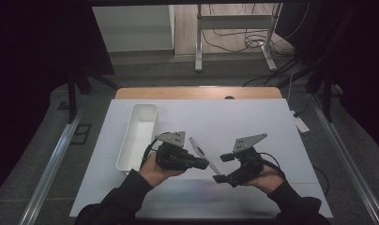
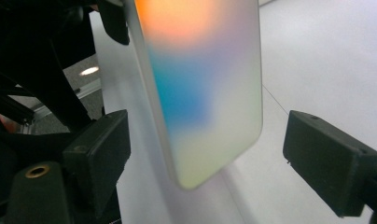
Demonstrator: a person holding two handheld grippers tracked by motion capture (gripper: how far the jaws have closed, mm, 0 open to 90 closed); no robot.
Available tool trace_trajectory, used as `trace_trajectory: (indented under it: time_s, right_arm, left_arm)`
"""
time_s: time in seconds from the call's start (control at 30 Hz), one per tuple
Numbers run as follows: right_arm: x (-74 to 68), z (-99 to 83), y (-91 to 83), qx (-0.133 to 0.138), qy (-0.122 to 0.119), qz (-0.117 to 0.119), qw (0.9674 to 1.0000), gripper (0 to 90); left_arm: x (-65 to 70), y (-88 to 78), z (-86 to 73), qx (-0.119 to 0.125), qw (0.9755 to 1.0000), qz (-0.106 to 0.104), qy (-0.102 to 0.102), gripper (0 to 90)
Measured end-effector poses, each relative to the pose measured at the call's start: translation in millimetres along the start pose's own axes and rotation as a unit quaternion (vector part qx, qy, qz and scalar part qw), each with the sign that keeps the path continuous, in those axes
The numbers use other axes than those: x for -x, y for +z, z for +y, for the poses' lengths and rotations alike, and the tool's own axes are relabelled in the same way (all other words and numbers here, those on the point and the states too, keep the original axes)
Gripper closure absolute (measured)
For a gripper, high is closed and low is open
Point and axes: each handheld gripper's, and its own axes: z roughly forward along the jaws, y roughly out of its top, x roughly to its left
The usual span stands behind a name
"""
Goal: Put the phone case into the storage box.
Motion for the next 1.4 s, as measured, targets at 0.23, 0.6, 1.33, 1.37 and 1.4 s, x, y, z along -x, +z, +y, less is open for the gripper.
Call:
trace_trajectory:
  time_s: [0.23,0.6,1.33,1.37,1.4]
  right_arm:
    - [2.9,-1.7,-0.6,-0.009,0.007,-0.022,0.9997,11.4]
    - [9.3,-6.1,1.1,-0.035,0.029,-0.078,0.9959,0.4]
    - [7.8,-16.5,-12.8,-0.026,0.048,-0.147,0.9876,0.0]
    - [7.4,-17.7,-14.0,-0.027,0.051,-0.150,0.9871,0.0]
    - [7.1,-19.1,-15.1,-0.025,0.052,-0.151,0.9869,0.1]
  left_arm:
    - [-1.3,-3.8,-0.5,-0.009,0.9996,0.028,-0.004,88.2]
    - [-2.0,-11.6,-1.8,-0.013,0.9982,0.059,-0.003,88.1]
    - [-3.4,-19.7,-1.5,-0.025,0.9926,0.117,-0.018,88.1]
    - [-3.7,-20.2,-1.5,-0.024,0.9924,0.119,-0.018,88.1]
    - [-3.9,-20.9,-1.6,-0.024,0.9922,0.121,-0.020,88.1]
